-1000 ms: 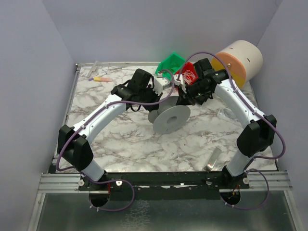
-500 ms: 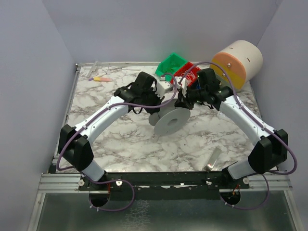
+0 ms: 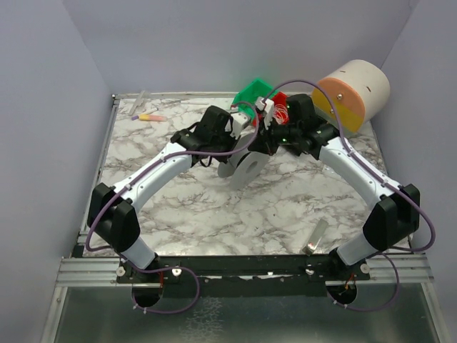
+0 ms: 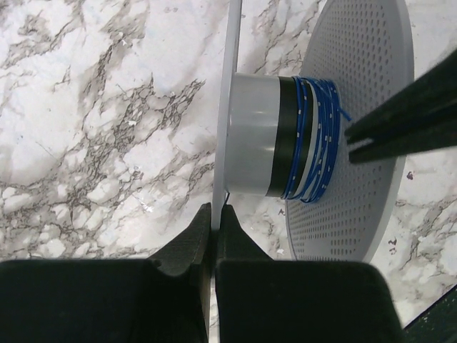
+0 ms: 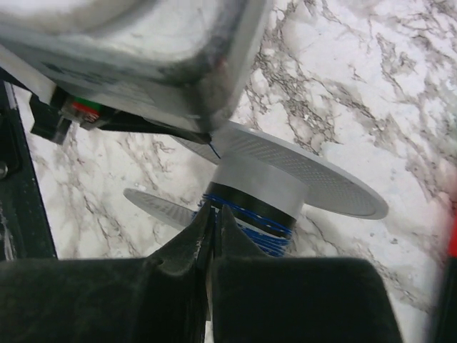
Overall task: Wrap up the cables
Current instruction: Wrap the cable around the cable reel.
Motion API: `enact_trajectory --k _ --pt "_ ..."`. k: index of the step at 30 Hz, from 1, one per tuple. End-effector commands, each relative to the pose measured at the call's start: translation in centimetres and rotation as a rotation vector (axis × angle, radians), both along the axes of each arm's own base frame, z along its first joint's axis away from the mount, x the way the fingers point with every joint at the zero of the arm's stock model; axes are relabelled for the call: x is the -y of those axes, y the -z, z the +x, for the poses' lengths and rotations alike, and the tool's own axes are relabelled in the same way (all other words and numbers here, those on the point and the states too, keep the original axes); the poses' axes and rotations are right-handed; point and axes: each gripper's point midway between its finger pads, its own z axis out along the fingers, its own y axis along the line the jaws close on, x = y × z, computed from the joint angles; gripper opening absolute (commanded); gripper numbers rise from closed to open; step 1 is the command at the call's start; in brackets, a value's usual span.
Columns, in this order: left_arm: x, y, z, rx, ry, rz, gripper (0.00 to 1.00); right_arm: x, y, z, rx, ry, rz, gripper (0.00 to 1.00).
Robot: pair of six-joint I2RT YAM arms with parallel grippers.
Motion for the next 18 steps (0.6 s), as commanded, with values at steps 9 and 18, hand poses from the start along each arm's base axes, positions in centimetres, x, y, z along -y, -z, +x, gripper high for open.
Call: enact_trajectory --k 9,18 --pt "0.8 -0.4 2.8 -0.068 -0.247 -0.179 0.00 -5.0 2.4 -0.8 -0.060 0.051 -0.030 0.00" --pt "2.0 0.2 2.8 -0.204 -0.222 -0.285 0.00 -3.8 5.3 -0.8 0.186 0.046 -0.158 0.00"
